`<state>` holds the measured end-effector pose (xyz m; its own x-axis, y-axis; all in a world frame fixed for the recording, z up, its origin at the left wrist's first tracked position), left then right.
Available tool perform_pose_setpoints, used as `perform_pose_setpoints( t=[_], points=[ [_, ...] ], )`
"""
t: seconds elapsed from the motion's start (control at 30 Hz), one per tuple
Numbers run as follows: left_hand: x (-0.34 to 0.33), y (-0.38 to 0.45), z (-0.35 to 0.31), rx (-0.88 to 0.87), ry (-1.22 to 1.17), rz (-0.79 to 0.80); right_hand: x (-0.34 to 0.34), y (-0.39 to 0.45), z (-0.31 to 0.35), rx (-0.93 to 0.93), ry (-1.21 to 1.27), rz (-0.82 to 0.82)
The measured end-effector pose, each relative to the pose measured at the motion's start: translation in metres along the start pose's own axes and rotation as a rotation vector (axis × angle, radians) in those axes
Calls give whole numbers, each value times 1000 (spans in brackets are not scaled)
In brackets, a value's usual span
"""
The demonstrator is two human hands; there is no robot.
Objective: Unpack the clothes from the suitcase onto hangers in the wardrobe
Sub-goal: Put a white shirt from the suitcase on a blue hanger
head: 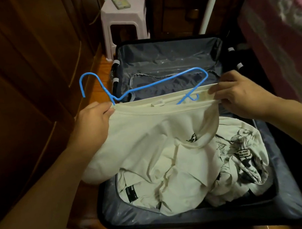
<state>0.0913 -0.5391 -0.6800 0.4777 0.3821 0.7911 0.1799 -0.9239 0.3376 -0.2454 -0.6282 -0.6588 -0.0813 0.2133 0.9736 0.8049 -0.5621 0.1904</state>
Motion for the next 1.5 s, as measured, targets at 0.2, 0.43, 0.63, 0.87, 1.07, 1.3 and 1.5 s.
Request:
perform_pose_setpoints(
  t=[0.2,0.43,0.63,0.87,1.07,1.3,1.5],
  points=[
    [7,3,-16,-70,-95,3,-17,-3,-17,-29,50,74],
    [-21,-18,-49,-287,166,169,45,13,-1,-101,34,-105],
    [-6,-14,-77,-232,-244,77,89,40,65,-69,472,-185],
    [33,1,-125,-282,-361,-96,53,31,56,-223,354,62],
    [93,80,-202,-429,-359,-200,178,56,14,-248,-4,-408],
    [226,212,-282,-396,156,-180,408,78,-73,-310,-270,-856],
    [273,223,-243,-308,336,-291,435,85,-106,-321,-306,-762]
  ],
)
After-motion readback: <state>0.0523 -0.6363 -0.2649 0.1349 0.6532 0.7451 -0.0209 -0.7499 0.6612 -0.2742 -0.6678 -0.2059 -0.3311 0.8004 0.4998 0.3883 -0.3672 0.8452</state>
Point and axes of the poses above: each hand's wrist, its own y-axis towards the middle knuckle, its own x-axis out of the back of the hand, z = x × y, the point moved 10 cm from there along y, towards the middle knuckle, and after that the axes turned 1 degree about -z, right-handed, at the moved point
